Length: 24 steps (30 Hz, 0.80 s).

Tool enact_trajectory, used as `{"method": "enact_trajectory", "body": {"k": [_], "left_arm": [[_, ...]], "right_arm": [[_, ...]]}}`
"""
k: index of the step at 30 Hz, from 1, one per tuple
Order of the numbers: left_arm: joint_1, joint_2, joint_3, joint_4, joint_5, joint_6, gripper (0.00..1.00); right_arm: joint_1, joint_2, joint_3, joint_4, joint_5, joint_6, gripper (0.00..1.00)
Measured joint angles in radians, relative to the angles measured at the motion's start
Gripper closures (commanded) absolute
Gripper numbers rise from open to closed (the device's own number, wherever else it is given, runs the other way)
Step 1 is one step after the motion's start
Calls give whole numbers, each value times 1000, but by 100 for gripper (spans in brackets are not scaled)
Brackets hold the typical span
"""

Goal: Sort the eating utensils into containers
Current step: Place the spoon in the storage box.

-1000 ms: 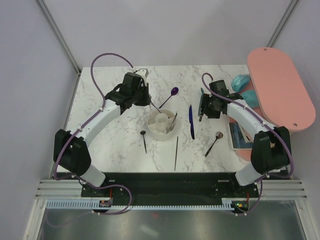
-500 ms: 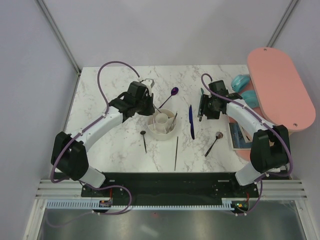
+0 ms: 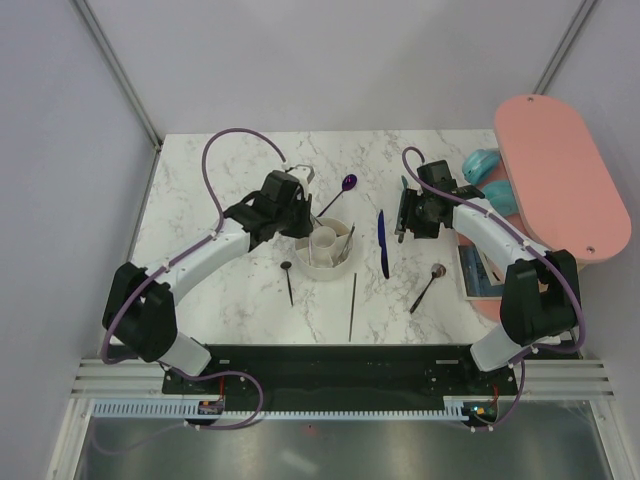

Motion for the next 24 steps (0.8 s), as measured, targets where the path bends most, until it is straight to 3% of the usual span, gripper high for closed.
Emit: {"method": "enact_trajectory", "body": {"k": [6,8,9,12,24], "left_arm": [[-11,0,-26,5,-2,0,98],[-11,0,-31,13,-3,0,93],[-11,0,-32,16,-3,0,86],[-11,-2,-39,26,-6,0,80],[-16,-66,-85,19,-31,1,75]], "right_arm": [[0,2,0,0,0,3,41],[0,2,0,0,0,3,41],[0,2,0,0,0,3,41],[0,2,0,0,-1,6,41],[0,3,0,1,-5,6,41]]}}
